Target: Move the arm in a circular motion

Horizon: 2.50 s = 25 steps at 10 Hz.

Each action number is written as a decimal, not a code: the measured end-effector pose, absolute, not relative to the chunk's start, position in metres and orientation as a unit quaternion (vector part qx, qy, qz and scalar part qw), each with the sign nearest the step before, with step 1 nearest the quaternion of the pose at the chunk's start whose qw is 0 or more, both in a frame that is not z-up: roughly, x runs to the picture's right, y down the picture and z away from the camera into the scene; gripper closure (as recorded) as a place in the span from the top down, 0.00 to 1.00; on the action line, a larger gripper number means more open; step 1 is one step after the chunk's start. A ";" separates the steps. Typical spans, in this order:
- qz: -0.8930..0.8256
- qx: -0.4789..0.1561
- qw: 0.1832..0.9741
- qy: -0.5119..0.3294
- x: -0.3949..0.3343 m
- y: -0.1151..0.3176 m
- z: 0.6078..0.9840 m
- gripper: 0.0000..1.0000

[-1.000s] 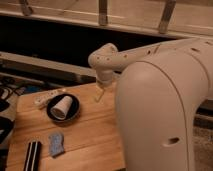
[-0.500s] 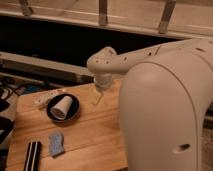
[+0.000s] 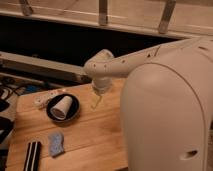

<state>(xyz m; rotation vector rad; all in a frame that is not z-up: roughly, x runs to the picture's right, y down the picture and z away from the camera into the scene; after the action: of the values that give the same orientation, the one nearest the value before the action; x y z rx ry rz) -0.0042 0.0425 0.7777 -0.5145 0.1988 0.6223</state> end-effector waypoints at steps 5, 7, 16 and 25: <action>0.303 -0.268 0.904 0.136 0.001 0.049 0.767 0.94; 0.320 -0.252 0.899 0.160 0.024 0.047 0.754 0.94; 0.296 -0.232 0.924 0.068 -0.029 -0.001 0.797 0.94; 0.288 -0.282 0.909 0.108 -0.013 0.067 0.754 0.94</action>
<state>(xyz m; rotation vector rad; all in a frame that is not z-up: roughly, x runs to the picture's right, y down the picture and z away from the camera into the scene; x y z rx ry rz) -0.0133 0.0667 0.7535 -0.5810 0.2231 0.5948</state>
